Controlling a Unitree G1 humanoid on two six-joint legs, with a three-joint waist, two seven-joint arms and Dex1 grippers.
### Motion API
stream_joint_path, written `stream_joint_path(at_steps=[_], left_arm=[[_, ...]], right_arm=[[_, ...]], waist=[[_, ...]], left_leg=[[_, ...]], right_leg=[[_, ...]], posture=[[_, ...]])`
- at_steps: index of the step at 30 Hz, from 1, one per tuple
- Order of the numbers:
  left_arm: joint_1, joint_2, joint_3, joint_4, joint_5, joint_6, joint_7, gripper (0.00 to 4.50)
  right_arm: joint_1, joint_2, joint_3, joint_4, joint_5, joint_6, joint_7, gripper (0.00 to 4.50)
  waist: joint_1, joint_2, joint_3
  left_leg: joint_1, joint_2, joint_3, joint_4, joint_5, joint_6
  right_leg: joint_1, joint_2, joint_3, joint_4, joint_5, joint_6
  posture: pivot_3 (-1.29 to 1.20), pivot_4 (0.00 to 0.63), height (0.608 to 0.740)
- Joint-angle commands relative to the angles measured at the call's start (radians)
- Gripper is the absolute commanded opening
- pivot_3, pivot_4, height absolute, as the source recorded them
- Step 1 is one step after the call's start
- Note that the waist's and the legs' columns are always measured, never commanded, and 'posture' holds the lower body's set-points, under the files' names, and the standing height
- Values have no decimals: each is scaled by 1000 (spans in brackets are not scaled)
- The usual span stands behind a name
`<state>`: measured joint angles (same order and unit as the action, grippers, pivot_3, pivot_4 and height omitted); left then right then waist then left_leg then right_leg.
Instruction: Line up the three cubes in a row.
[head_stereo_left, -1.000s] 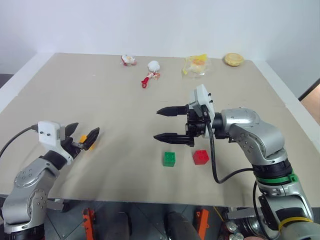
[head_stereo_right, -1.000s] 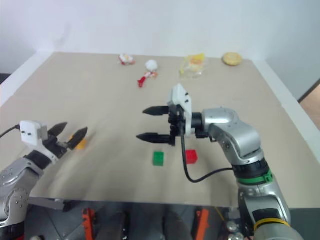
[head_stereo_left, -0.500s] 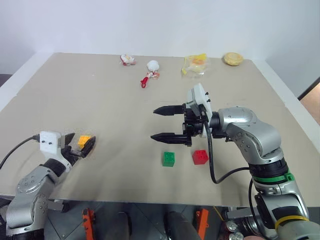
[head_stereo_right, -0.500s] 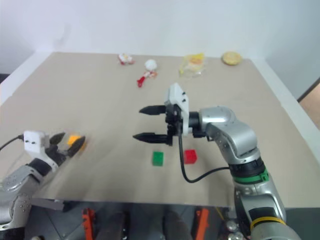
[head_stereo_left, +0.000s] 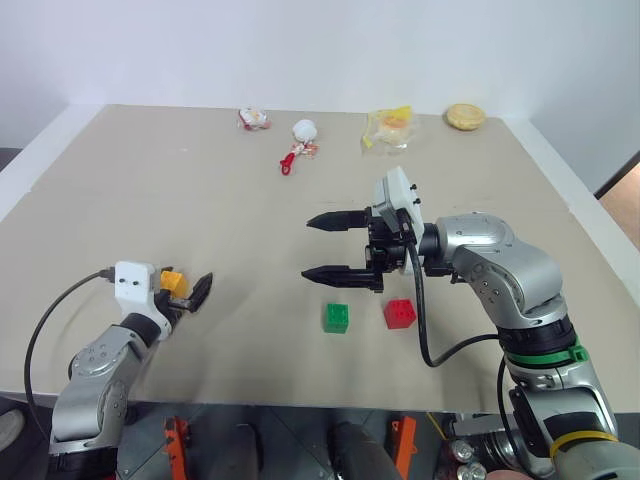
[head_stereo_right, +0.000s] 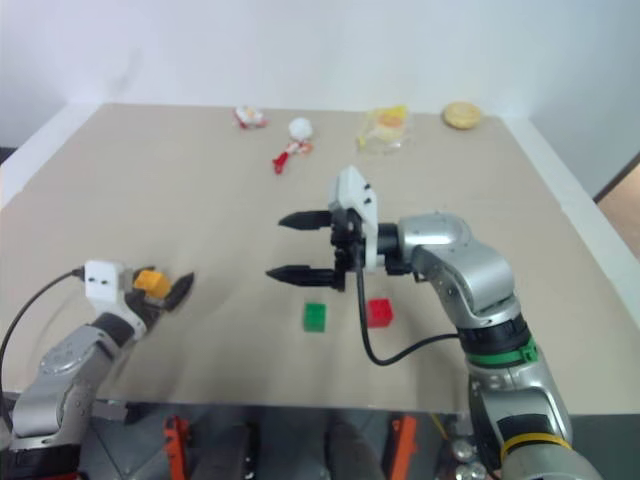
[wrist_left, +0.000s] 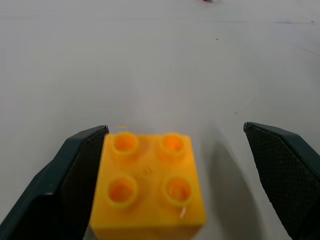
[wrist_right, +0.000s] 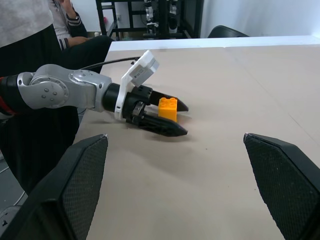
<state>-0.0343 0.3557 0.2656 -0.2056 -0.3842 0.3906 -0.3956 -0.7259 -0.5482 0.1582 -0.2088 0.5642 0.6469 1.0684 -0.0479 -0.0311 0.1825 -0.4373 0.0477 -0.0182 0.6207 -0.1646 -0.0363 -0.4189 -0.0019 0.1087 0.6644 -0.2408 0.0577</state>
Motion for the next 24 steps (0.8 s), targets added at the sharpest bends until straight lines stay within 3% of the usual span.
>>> stream_joint_path(at_steps=[1,10,15,18,24], left_arm=[[-8,1,8,-8,2,-21,9,4236],[-8,11,7,3,8,-26,-7,1409],[-16,21,-9,-2,-2,-17,-40,1399],[-39,53,-60,-35,-45,-1,-150,1399],[-138,197,-261,-23,-87,-9,-532,1399]], right_arm=[[-30,0,-16,-12,6,-3,5,4500],[-29,-5,-20,-17,8,2,3,4500],[-31,-8,-26,-16,7,1,3,4500],[-26,-37,-64,-27,37,16,18,4500],[49,-173,-164,-109,139,86,75,4500]], waist=[[0,0,0],[0,0,0],[0,0,0],[1,0,0],[3,0,0]], left_leg=[[0,0,0,0,0,0],[0,0,0,0,0,0],[0,0,0,0,0,0],[0,0,0,0,0,0],[-2,-1,0,0,0,0]], right_leg=[[0,0,0,0,0,0],[0,0,0,0,0,0],[0,0,0,0,0,0],[0,0,0,0,0,0],[0,-1,0,0,-2,1]], posture=[[0,150,740],[0,150,740],[0,150,740],[0,150,740],[0,150,740]])
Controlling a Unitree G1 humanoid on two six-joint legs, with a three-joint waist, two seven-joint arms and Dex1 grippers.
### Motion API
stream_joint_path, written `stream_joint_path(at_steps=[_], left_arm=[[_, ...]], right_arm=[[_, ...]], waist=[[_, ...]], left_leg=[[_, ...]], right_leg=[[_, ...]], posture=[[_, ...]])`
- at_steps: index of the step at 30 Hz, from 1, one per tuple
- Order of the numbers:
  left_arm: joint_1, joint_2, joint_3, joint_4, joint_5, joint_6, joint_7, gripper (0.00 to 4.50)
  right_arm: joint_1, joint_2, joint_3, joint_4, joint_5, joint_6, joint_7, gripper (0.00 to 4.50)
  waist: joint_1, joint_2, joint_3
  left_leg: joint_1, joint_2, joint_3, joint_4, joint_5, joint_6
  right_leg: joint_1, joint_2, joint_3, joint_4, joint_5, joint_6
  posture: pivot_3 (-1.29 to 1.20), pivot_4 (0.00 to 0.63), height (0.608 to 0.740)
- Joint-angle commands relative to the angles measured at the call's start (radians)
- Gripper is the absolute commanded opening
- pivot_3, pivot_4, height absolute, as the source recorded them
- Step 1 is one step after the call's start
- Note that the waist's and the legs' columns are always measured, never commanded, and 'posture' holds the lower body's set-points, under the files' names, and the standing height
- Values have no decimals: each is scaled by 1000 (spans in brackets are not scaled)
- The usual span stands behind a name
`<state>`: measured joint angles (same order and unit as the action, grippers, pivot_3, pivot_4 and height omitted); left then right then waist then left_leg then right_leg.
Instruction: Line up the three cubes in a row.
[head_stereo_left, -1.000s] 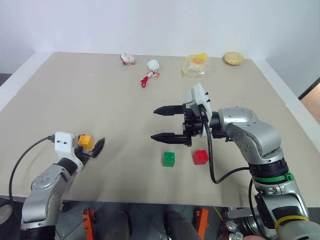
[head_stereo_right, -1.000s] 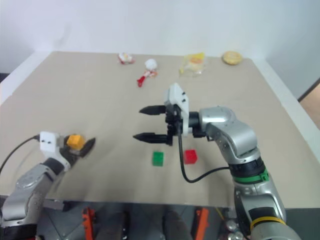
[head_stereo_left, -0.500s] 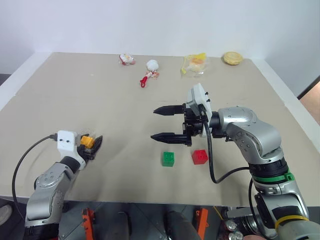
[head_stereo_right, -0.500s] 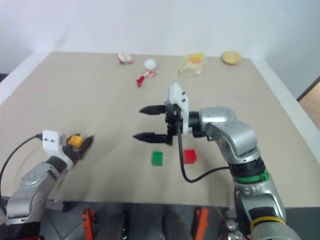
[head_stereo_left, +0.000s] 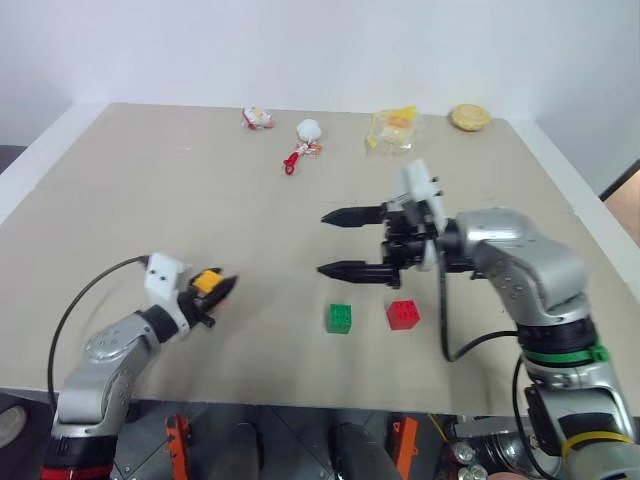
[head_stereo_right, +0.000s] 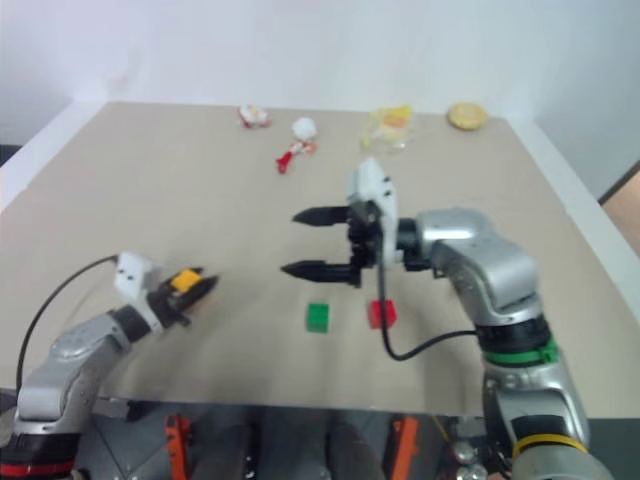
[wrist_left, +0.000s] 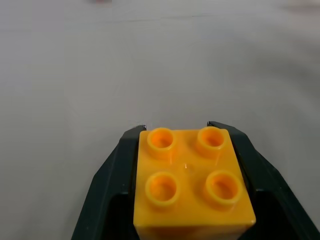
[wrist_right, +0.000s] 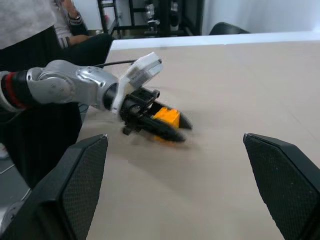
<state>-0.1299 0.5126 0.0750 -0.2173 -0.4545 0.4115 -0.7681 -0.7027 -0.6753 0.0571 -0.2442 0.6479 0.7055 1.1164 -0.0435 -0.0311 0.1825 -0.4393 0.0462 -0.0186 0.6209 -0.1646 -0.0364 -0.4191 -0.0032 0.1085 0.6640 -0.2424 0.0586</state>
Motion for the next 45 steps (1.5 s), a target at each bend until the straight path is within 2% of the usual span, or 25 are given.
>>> stream_joint_path(at_steps=[1,5,11,19,40,41,45], left_arm=[[-60,54,-95,2,-21,-34,-207,1399],[-159,87,-192,112,11,-93,-393,1399],[-331,51,-280,310,77,-191,-541,1399],[-374,28,-301,446,120,-310,-647,1399],[-361,-12,-303,476,165,-343,-642,1399],[-360,-11,-303,477,168,-346,-643,2468],[-360,-5,-300,479,171,-352,-653,3799]], right_arm=[[39,-63,-68,-87,61,35,27,4500],[86,-106,-107,-139,78,63,-13,4500],[155,-146,-171,-231,118,108,-84,4500],[234,-192,-233,-303,181,149,-144,4500],[239,-231,-210,-283,187,132,-141,4500],[240,-231,-209,-282,186,130,-141,4500],[241,-231,-207,-280,183,127,-141,4500]], waist=[[-2,0,0],[-9,0,0],[-4,0,0],[-5,0,0],[-4,0,0],[-4,0,0],[-4,0,0]], left_leg=[[1,0,1,0,0,0],[1,1,1,-2,0,0],[1,2,-1,-2,0,0],[0,2,0,-2,0,1],[0,2,0,0,0,1],[0,2,0,0,0,1],[0,2,0,0,0,1]], right_leg=[[0,0,0,0,0,0],[-2,1,0,1,0,-2],[-2,4,0,1,0,-3],[-3,3,1,1,1,2],[-2,3,2,1,1,0],[-2,3,2,1,1,0],[-2,3,2,1,1,0]], posture=[[0,150,740],[0,150,740],[0,150,740],[0,150,740],[0,150,740],[0,150,740],[0,150,740]])
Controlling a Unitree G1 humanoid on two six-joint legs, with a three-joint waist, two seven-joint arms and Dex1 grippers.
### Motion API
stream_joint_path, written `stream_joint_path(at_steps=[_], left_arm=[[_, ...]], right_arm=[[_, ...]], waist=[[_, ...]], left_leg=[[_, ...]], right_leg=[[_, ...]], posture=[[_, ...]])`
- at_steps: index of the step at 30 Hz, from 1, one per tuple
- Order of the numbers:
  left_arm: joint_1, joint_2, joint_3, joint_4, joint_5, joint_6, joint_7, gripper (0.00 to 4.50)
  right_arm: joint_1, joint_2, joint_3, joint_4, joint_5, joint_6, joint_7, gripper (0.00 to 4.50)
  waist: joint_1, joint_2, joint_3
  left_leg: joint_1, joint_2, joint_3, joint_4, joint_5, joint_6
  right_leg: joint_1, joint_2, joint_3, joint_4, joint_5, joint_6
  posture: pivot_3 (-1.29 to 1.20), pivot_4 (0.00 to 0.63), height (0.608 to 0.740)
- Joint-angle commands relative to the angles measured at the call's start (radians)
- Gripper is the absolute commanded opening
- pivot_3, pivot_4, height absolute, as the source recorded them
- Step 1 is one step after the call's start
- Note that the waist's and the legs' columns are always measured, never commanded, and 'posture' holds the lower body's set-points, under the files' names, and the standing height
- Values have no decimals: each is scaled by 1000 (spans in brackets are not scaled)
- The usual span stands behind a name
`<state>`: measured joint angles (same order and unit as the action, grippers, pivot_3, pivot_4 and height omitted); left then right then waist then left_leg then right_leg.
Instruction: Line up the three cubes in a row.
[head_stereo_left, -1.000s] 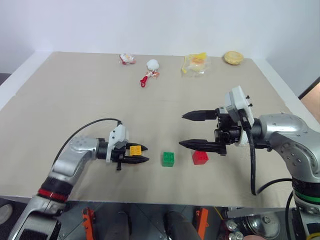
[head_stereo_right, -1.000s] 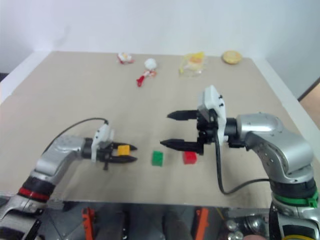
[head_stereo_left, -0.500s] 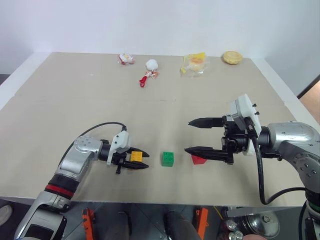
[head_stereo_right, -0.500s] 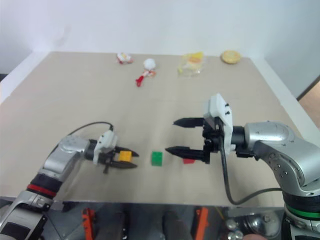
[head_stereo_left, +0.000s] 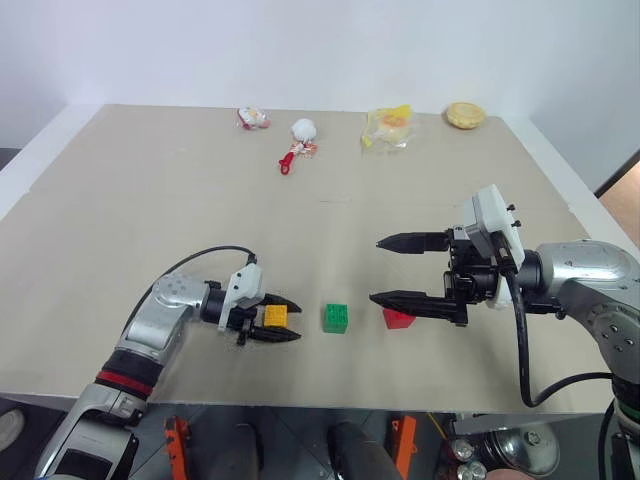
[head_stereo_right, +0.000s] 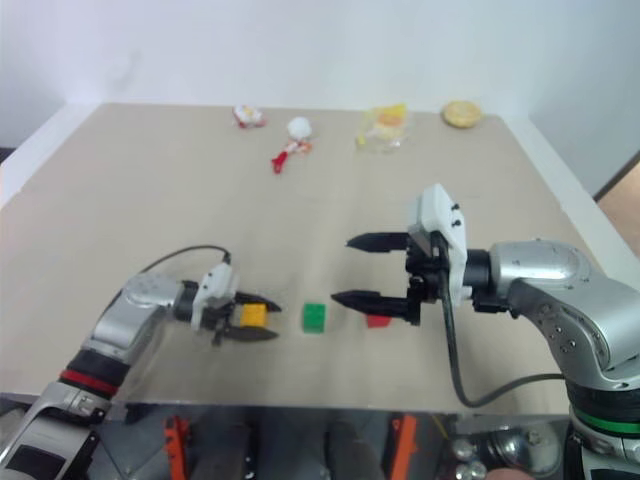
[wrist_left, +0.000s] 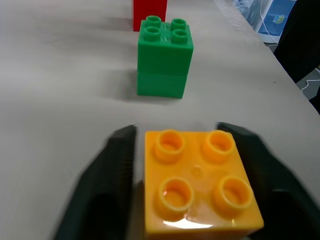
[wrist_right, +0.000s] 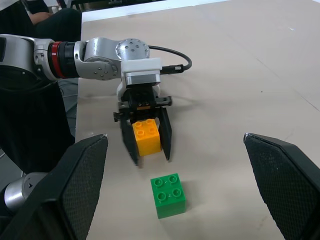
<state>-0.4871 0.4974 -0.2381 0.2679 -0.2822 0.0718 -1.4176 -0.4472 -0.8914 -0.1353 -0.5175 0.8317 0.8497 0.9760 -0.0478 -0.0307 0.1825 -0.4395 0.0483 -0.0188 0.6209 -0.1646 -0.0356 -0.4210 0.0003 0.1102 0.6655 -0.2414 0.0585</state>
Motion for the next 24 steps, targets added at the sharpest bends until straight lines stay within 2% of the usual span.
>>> stream_joint_path(at_steps=[1,2,7,11,15,18,21,24], left_arm=[[-5,11,14,-6,-3,-12,-7,4131],[-7,11,16,-6,-4,-13,-9,4390],[-20,8,41,-26,-42,0,-24,4390],[-37,23,90,-117,-135,98,-31,4390],[-80,32,178,-218,-244,273,73,4390],[-116,-24,305,-262,-319,367,299,4390],[-114,-110,417,-280,-247,344,634,4390],[-55,-185,494,-331,-204,313,862,4390]], right_arm=[[-16,-15,-13,-5,-2,-18,0,4500],[-17,-15,-12,-4,-3,-19,0,4500],[-17,-13,-12,-3,-3,-21,-1,4500],[-11,-16,-18,-7,1,-18,-1,4500],[-10,17,-77,-8,92,0,-22,4500],[-1,75,-140,48,96,-21,-123,4500],[31,135,-156,130,-35,-85,-269,4500],[50,265,-183,192,-106,-149,-446,4500]], waist=[[0,0,0],[0,0,0],[0,0,0],[0,0,0],[0,0,0],[0,0,0],[1,0,0],[-1,-1,0]], left_leg=[[0,0,0,0,0,0],[0,0,0,0,0,0],[0,0,0,0,0,0],[0,0,0,0,0,0],[0,0,0,0,0,0],[1,0,-1,1,0,0],[1,0,-2,3,0,0],[2,0,-1,5,0,0]], right_leg=[[0,0,0,0,0,0],[0,0,0,0,0,0],[0,0,0,0,0,0],[0,0,0,0,0,1],[0,0,0,0,2,3],[2,0,-1,0,2,4],[4,0,-1,0,3,6],[5,0,0,0,5,7]], posture=[[0,150,740],[0,150,740],[0,150,740],[0,150,740],[0,150,740],[0,150,740],[0,150,740],[0,150,740]])
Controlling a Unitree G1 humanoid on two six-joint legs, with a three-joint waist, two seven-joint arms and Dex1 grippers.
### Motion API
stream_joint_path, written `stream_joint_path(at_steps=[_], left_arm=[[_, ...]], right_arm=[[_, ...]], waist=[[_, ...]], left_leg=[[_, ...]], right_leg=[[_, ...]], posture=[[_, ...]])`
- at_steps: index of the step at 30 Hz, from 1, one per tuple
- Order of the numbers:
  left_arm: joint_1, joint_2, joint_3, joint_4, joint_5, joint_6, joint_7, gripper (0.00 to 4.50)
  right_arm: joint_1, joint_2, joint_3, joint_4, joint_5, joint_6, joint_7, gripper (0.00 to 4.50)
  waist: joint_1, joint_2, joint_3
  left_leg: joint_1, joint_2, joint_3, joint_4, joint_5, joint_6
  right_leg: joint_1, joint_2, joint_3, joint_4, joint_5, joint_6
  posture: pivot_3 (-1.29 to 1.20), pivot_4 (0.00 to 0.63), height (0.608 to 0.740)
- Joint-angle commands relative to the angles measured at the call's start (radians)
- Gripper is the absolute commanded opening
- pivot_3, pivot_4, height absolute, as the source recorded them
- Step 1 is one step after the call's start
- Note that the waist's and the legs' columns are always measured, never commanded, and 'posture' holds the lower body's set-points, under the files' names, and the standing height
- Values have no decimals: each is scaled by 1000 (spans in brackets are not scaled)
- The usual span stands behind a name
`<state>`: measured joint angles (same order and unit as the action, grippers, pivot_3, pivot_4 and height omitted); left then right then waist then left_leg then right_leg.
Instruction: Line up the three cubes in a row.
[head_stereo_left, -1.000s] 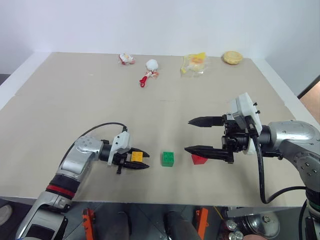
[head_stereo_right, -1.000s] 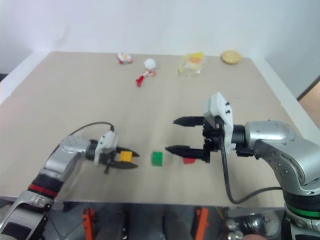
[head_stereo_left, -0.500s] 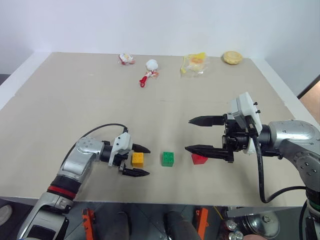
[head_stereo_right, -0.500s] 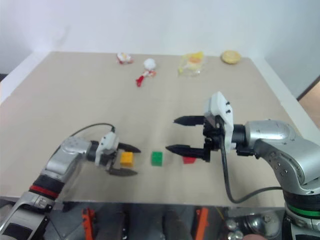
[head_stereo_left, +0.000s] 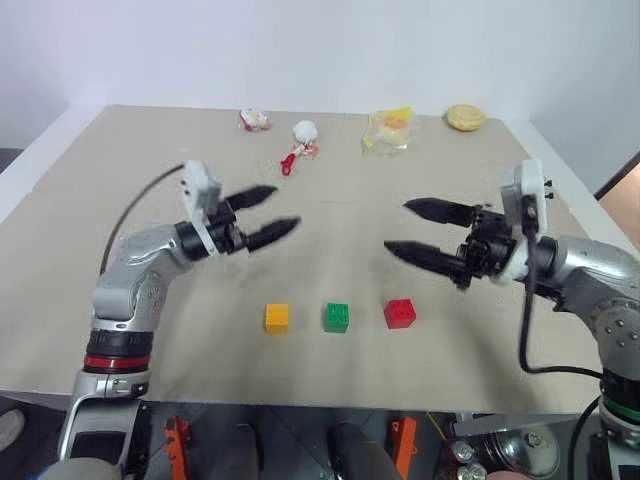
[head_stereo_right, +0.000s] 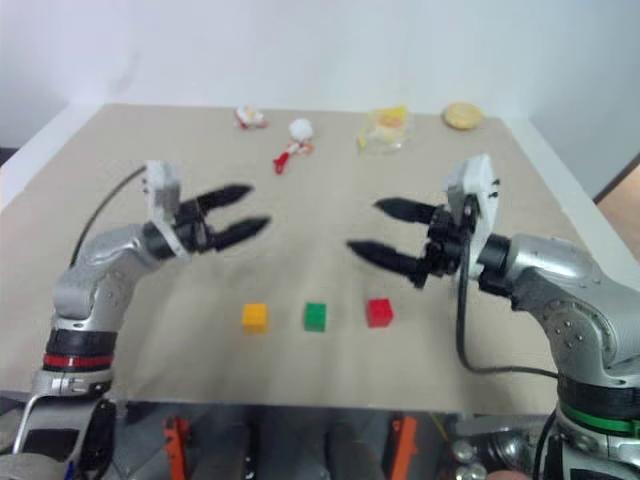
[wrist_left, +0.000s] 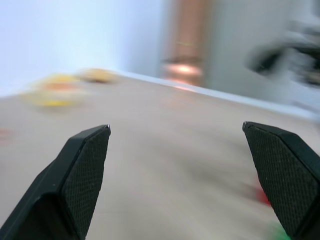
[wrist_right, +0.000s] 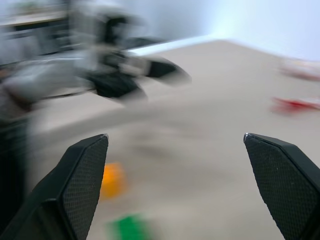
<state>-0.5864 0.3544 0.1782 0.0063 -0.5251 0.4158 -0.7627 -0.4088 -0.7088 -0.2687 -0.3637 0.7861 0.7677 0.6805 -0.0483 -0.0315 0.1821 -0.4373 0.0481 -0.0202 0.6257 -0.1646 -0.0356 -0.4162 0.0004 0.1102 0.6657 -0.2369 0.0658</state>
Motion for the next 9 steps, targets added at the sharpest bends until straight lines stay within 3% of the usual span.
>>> stream_joint_path(at_steps=[1,9], left_arm=[[70,-63,90,-88,65,-48,270,4390],[247,-205,47,-134,275,-182,594,4390]], right_arm=[[21,139,-58,54,-81,-99,-206,4500],[150,383,11,175,-409,-372,-494,4500]], waist=[[0,0,0],[5,1,0]], left_leg=[[0,0,1,0,0,0],[-1,-1,1,-1,1,-1]], right_leg=[[0,0,1,0,0,0],[-1,0,1,0,1,0]], posture=[[0,150,740],[0,150,740]])
